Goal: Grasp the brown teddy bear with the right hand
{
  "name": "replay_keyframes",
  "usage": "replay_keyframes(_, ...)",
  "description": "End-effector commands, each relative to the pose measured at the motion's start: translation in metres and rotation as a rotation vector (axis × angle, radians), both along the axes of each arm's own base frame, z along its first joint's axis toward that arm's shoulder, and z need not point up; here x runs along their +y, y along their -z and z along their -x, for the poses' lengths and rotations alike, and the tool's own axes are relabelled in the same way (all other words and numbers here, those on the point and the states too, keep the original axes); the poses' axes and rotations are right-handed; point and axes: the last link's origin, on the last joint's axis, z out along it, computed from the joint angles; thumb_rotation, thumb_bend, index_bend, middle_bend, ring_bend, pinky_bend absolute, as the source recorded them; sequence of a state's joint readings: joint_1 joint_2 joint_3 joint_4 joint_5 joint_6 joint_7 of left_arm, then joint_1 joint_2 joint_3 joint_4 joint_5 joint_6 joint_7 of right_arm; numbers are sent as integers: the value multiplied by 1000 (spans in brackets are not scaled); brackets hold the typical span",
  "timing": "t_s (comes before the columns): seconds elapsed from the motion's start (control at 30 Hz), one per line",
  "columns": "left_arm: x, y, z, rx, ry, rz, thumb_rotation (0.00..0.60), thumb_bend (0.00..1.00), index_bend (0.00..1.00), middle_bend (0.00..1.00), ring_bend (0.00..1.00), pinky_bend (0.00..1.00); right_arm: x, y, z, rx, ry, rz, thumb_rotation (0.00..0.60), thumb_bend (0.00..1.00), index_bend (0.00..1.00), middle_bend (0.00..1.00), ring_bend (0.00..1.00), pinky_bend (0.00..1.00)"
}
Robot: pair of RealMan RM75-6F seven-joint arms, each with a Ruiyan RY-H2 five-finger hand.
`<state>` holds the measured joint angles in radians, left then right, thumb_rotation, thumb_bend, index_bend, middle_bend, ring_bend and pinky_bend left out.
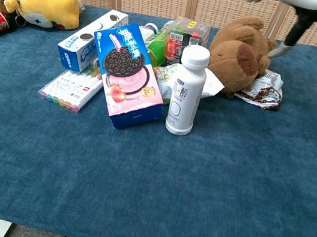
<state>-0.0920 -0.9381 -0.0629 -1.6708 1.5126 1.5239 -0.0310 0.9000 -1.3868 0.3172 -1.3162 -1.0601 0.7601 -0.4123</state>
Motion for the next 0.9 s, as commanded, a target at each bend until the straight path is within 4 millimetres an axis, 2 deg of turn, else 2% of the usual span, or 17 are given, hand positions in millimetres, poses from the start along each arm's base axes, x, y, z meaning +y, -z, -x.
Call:
replay_keyframes(0.03,0,0,1,3,-4,-2,600,0,171,0,0,0,-9,18,-13,48,-12,-26,600,0,0,0,0,0)
replay_keyframes(0.23,1,0,3,8,-11,-8,600,0,171,0,0,0,-22,36,-20,198,-71,-52,600,0,0,0,0,0)
replay_keyframes(0.4,3,-1,5,5,-18,-15,600,0,170,0,0,0,-21,46,-17,333,-140,-111,600,0,0,0,0,0)
replay_keyframes(0.73,3,0,5,-3,-16,-9,600,0,170,0,0,0,-9,71,-11,353,-276,-155,600,0,0,0,0,0)
replay_keyframes(0.8,3,0,5,-5,-17,-11,600,0,171,0,0,0,-8,75,-7,344,-291,-164,600,8,0,3,0,51)
replay_keyframes(0.83,2,0,5,-5,-17,-12,600,0,171,0,0,0,-8,77,-5,335,-301,-168,600,17,12,36,9,112)
replay_keyframes(0.87,2,-1,5,-6,-17,-12,600,0,171,0,0,0,-8,78,-4,329,-311,-171,600,26,55,99,49,177)
replay_keyframes(0.9,2,-1,5,-7,-17,-13,600,0,171,0,0,0,-8,79,-3,322,-321,-174,600,41,139,219,132,263)
